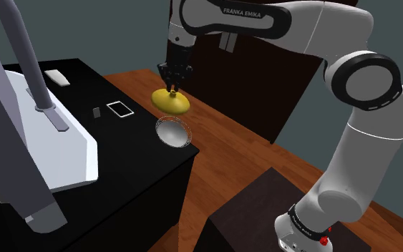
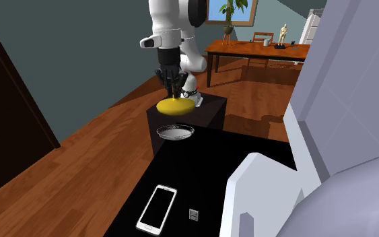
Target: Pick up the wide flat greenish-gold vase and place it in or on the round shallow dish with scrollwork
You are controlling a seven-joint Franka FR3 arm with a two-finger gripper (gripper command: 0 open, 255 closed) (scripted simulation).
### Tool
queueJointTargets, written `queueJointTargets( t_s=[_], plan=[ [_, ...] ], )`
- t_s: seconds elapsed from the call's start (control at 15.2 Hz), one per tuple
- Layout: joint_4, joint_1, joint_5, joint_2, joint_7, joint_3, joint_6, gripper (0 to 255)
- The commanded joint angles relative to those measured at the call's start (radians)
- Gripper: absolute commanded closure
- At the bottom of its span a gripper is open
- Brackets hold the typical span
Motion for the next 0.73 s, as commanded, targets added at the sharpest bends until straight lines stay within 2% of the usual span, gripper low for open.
queueJointTargets(
  t_s=[0.0,0.66],
  plan=[
    [-0.026,-0.015,0.009,-0.019,-0.020,-0.005,0.007,255],
    [-0.169,-0.021,0.011,-0.026,-0.025,-0.008,0.144,255]
  ],
)
